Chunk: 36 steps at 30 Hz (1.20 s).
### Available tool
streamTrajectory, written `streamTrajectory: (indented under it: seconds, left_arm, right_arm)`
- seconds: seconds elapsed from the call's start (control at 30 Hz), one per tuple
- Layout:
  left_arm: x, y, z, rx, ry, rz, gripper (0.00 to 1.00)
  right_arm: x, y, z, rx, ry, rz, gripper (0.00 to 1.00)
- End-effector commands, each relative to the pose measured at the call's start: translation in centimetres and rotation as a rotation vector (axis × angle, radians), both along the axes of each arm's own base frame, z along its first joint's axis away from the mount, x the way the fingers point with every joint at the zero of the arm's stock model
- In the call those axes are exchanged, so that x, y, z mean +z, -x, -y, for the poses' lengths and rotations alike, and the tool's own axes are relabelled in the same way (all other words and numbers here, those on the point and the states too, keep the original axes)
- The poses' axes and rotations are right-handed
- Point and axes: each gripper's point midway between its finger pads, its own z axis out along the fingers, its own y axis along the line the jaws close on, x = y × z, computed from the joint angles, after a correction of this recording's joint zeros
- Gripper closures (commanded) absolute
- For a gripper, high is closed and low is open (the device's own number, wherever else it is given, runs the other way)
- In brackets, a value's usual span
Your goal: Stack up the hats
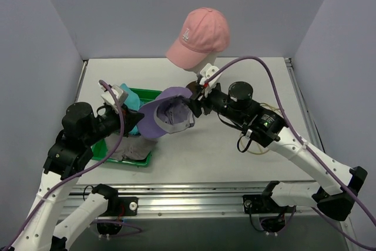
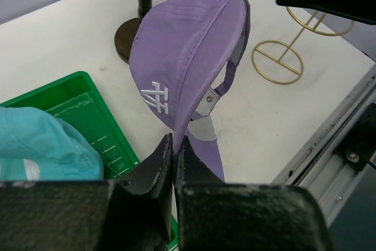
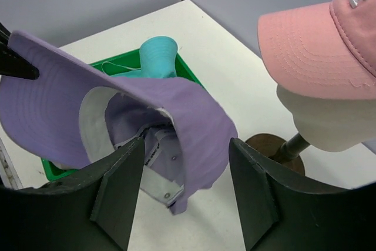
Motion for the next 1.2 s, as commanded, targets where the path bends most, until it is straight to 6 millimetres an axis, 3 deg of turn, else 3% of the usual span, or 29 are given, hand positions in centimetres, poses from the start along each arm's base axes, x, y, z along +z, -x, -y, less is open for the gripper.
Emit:
streamTrajectory:
  seconds: [0.0,0.2,0.33,0.4,0.5,0.6,0.63,0.77,0.8,0.83,0.9,0.93,0.97,1.03,1.07,1.17]
  left_arm:
    - [2.0,2.2,1.2,-0.127,0.014,0.031,0.98]
    - [1.5,3.9,2.3,-0.243,0.021,0.022,0.98]
    - [1.7,4.4,2.8,-0.287,0.035,0.029,0.98]
    - [2.0,4.9,3.3,-0.334,0.046,0.032,0.98]
    - [3.0,5.2,3.9,-0.365,0.085,0.05,0.98]
    - [4.3,4.7,4.5,-0.36,0.156,0.029,0.98]
    - [4.4,4.1,4.6,-0.339,0.171,0.003,0.98]
    - [6.2,2.4,3.8,-0.182,0.277,-0.071,0.97]
    - [6.6,2.3,3.7,-0.15,0.321,-0.109,0.76]
    - [7.1,1.8,3.3,-0.104,0.342,-0.122,0.63]
    - [7.4,1.7,3.0,-0.059,0.367,-0.162,0.62]
    - [6.4,1.1,2.1,0.021,0.347,-0.209,0.53]
    - [7.2,0.8,1.2,0.084,0.352,-0.203,0.46]
    - [5.7,-0.1,-1.5,0.29,0.34,-0.264,0.4]
    - [6.2,-0.1,-2.4,0.34,0.348,-0.261,0.37]
    - [6.2,0.3,-3.5,0.42,0.395,-0.306,0.27]
  right_arm:
    - [2.0,0.7,-1.1,0.076,0.023,0.103,0.45]
    - [-0.2,1.3,-2.4,0.167,0.132,0.124,0.44]
    - [-1.2,3.1,-3.6,0.281,0.136,0.113,0.45]
    - [-1.5,2.9,-3.7,0.272,0.144,0.113,0.49]
    - [-1.7,2.5,-3.8,0.261,0.144,0.119,0.63]
    - [-1.4,2.5,-4.0,0.261,0.136,0.124,0.95]
    - [-1.2,2.3,-3.8,0.243,0.121,0.114,1.0]
    - [-1.2,2.2,-3.5,0.184,0.095,0.112,1.0]
    - [-1.3,2.3,-3.6,0.171,0.092,0.113,1.0]
    - [-0.8,2.4,-3.9,0.132,0.079,0.133,1.0]
    - [-1.1,2.5,-4.3,0.082,0.073,0.148,1.0]
    - [-0.7,1.7,-4.1,-0.003,0.063,0.173,1.0]
    - [-0.6,2.6,-4.9,0.002,0.061,0.186,1.0]
    - [0.4,2.6,-5.2,-0.041,0.048,0.218,1.0]
    - [0.7,2.6,-5.1,-0.074,0.049,0.225,1.0]
    - [1.8,2.0,-4.8,-0.151,0.047,0.253,1.0]
